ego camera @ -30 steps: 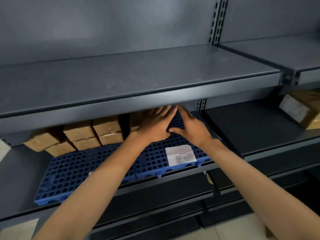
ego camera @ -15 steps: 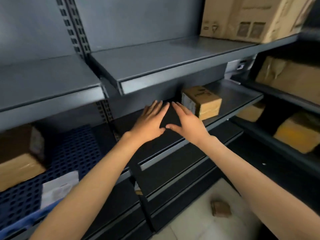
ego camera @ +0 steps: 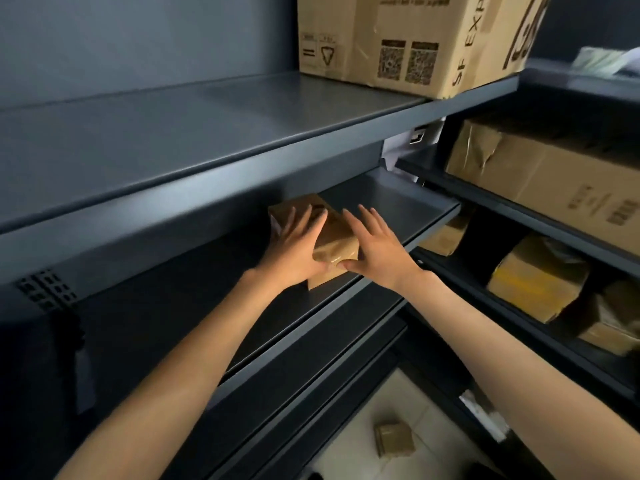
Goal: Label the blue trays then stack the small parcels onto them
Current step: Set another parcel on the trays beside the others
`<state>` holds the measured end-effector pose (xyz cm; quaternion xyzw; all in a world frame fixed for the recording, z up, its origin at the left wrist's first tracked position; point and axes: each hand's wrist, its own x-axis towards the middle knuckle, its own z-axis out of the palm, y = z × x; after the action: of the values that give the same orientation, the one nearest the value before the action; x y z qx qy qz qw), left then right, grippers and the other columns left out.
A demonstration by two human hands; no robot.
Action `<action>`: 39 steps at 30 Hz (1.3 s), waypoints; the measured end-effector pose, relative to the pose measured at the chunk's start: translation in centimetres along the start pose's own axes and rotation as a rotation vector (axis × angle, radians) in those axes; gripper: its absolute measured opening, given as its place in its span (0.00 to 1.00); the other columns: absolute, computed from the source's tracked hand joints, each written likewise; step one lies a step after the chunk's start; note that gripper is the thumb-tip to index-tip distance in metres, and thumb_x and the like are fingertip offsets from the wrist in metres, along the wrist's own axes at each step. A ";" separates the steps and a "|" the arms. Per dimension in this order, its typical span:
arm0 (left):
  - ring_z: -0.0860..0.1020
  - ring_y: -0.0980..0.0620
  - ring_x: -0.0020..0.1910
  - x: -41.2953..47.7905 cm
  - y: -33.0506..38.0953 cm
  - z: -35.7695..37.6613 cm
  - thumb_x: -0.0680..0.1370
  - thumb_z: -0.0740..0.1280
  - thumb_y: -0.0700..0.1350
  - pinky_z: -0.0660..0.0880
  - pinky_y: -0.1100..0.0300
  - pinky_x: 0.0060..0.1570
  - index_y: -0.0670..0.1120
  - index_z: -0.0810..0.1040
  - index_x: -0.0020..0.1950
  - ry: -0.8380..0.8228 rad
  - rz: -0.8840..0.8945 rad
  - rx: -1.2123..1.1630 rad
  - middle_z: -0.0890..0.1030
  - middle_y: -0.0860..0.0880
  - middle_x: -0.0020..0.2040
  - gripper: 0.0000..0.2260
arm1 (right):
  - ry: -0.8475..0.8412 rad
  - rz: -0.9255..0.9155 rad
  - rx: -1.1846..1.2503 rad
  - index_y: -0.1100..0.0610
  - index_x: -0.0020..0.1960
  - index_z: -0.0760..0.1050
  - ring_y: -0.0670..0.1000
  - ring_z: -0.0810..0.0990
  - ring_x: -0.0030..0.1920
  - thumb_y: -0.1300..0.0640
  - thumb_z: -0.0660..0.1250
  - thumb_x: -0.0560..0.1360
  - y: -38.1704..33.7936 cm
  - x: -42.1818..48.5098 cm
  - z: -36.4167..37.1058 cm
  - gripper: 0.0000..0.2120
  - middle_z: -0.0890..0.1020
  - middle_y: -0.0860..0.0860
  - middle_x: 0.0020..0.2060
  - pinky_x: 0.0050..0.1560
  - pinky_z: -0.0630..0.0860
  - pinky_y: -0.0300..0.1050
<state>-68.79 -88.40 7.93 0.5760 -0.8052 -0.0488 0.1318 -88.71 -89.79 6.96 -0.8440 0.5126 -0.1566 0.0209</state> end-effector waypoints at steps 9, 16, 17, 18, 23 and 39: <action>0.39 0.44 0.78 4.8 -0.1 2.8 0.72 0.71 0.61 0.59 0.38 0.71 0.53 0.49 0.79 -0.077 -0.128 0.045 0.45 0.48 0.80 0.44 | -0.262 -0.090 0.260 0.41 0.78 0.42 0.61 0.74 0.65 0.47 0.73 0.71 4.4 5.0 1.8 0.48 0.42 0.55 0.78 0.64 0.73 0.51; 0.40 0.50 0.78 0.3 -0.7 -0.1 0.73 0.70 0.59 0.54 0.45 0.75 0.53 0.50 0.79 -0.048 -0.315 0.065 0.44 0.51 0.80 0.41 | -0.246 -0.320 0.415 0.45 0.78 0.43 0.63 0.75 0.64 0.51 0.70 0.74 0.8 6.5 2.9 0.44 0.47 0.54 0.79 0.61 0.75 0.53; 0.40 0.49 0.78 -0.9 -0.8 -1.1 0.73 0.69 0.60 0.53 0.45 0.75 0.53 0.50 0.79 -0.041 -0.340 0.085 0.44 0.50 0.80 0.41 | -0.232 -0.364 0.429 0.46 0.78 0.44 0.63 0.76 0.63 0.50 0.70 0.74 -0.4 6.5 2.9 0.44 0.47 0.54 0.79 0.60 0.76 0.54; 0.40 0.49 0.78 -2.4 -0.9 -2.0 0.73 0.69 0.60 0.53 0.46 0.75 0.53 0.50 0.79 -0.031 -0.368 0.104 0.45 0.50 0.80 0.41 | -0.221 -0.403 0.447 0.47 0.78 0.45 0.64 0.76 0.63 0.50 0.71 0.73 -1.8 6.4 3.1 0.44 0.48 0.54 0.79 0.58 0.76 0.55; 0.45 0.46 0.78 -12.5 -1.6 -6.3 0.70 0.67 0.64 0.54 0.45 0.74 0.50 0.53 0.78 0.072 -0.523 0.192 0.51 0.46 0.80 0.42 | -0.224 -0.573 0.526 0.49 0.79 0.46 0.62 0.72 0.67 0.48 0.70 0.74 -11.5 3.8 3.1 0.43 0.48 0.53 0.79 0.61 0.75 0.58; 0.52 0.41 0.77 -45.3 -11.6 -13.2 0.72 0.72 0.56 0.68 0.43 0.66 0.50 0.60 0.77 0.260 -0.714 0.288 0.56 0.41 0.78 0.37 | -0.306 -0.655 0.532 0.47 0.78 0.43 0.60 0.69 0.70 0.49 0.68 0.76 -43.6 -7.8 5.4 0.42 0.45 0.48 0.79 0.64 0.73 0.56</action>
<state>-40.97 -48.65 10.83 0.8333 -0.5300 0.0948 0.1252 -53.02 -63.07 8.45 -0.9405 0.1511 -0.1548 0.2621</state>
